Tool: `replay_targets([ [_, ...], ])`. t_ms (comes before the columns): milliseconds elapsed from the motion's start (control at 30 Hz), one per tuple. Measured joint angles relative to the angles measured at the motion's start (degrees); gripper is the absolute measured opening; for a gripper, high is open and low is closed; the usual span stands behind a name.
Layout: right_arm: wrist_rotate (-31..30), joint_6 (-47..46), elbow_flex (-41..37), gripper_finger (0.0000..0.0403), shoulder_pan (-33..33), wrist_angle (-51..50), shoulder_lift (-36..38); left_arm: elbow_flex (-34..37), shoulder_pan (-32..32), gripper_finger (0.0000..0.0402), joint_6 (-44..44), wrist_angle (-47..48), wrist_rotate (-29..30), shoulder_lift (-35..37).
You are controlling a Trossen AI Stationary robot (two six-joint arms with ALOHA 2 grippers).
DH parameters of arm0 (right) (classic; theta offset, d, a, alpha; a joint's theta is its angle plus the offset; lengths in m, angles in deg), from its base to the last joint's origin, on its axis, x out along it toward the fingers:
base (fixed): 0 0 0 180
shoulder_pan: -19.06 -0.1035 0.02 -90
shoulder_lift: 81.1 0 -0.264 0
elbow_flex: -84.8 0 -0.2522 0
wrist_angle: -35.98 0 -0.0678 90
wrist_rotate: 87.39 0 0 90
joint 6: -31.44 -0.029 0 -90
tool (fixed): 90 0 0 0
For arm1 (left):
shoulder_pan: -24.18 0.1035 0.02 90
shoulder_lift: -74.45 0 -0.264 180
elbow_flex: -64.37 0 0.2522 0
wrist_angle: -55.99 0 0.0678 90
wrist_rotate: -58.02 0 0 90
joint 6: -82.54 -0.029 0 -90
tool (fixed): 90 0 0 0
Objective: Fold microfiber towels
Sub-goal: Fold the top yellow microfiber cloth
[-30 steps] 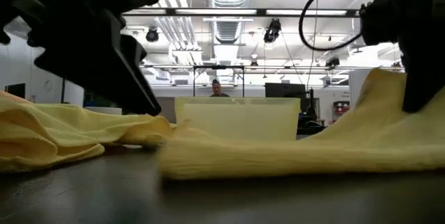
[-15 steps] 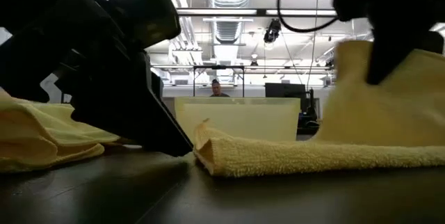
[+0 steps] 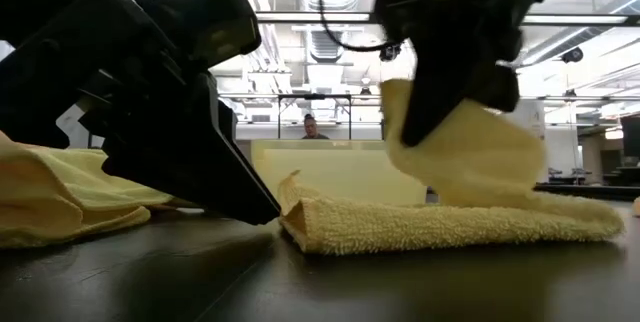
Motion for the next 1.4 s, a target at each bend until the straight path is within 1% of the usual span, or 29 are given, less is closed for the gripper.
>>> replay_targets([
  [133, 0.04, 3.28, 3.01, 0.0013, 0.58, -0.41, -2.93, 0.01, -0.12, 0.0141, 0.00, -0.13, 0.00, -0.02],
  [233, 0.12, 3.51, 4.15, 0.0027, 0.62, -0.53, -4.05, 0.04, -0.22, 0.0141, 0.00, -0.14, -0.02, -0.04],
  [333, 0.12, 3.53, 4.39, 0.0051, 0.62, -0.57, -4.43, 0.04, -0.23, 0.0141, 0.00, -0.21, -0.03, -0.04],
  [633, 0.47, 5.46, 4.95, 0.0148, 0.56, 2.24, -4.48, 0.06, -0.23, 0.0141, 0.00, -0.74, -0.02, -0.04],
  [800, 5.36, 13.49, 6.11, 0.0178, -0.06, 6.21, -4.48, 0.04, -0.23, 0.0141, 0.00, -0.76, -0.04, -0.04],
  [867, 5.68, 16.21, 7.19, 0.0182, -0.75, 6.20, -4.20, 0.04, -0.23, 0.0141, 0.00, -0.77, -0.03, -0.04],
  [1000, 0.59, 17.49, 7.69, 0.0171, -1.87, -0.28, -1.46, 0.05, -0.23, 0.0141, 0.02, -0.77, -0.04, -0.04],
  [1100, -6.08, 16.28, 7.61, 0.0144, -2.32, -9.01, 1.33, 0.06, -0.23, 0.0141, 0.04, -0.85, -0.03, -0.04],
  [1167, -10.54, 15.30, 6.92, 0.0119, -2.85, -12.74, 2.17, 0.06, -0.23, 0.0141, 0.04, -1.02, -0.04, -0.04],
  [1267, -12.24, 15.08, 4.74, 0.0076, -3.71, -11.37, 2.31, 0.06, -0.23, 0.0141, 0.04, -1.11, -0.04, -0.04],
  [1400, -12.07, 17.46, 1.89, 0.0022, -4.77, -4.37, 0.96, 0.06, -0.28, 0.0141, 0.04, -1.22, -0.03, -0.04],
])
